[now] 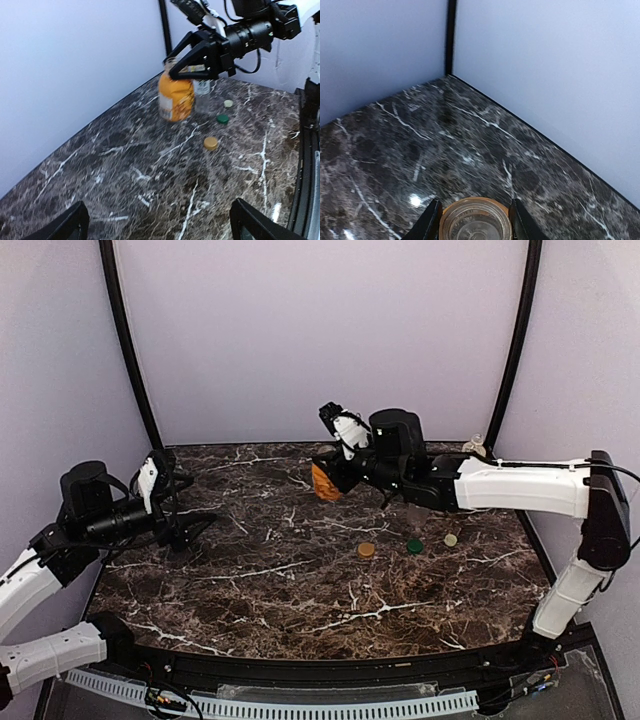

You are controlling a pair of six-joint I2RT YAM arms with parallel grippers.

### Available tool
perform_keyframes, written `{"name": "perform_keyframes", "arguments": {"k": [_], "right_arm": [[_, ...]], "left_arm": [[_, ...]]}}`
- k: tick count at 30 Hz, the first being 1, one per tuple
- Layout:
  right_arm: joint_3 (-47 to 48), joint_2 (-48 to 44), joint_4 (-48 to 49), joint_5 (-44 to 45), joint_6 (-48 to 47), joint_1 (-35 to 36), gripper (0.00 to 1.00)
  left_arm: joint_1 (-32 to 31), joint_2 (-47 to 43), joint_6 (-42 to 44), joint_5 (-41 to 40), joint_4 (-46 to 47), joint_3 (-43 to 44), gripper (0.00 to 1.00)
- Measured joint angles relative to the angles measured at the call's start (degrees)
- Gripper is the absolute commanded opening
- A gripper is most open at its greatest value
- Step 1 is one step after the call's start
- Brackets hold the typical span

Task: Unscrew the bottle caps

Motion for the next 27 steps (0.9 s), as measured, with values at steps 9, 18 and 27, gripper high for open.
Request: {"name": "perform_keyframes", "arguments": {"k": [9,18,27], "right_arm": [[-10.2,6.4,4.3,9.6,4.6,-9.3,0.0],[-11.0,13.2,10.3,8.8,8.6,-10.3,0.0],[-15.5,13.9,18.6,9.3,11.0,-10.3,0.24]], "left_arm": [[17.1,-10.4,-6.7,-8.8,0.0,-15.7,0.99],[25.9,-16.4,-11.0,-9.1,0.7,-21.5,0.99],[28.0,-17.1,-12.0,-9.9,1.3,-22.4,0.99]]}}
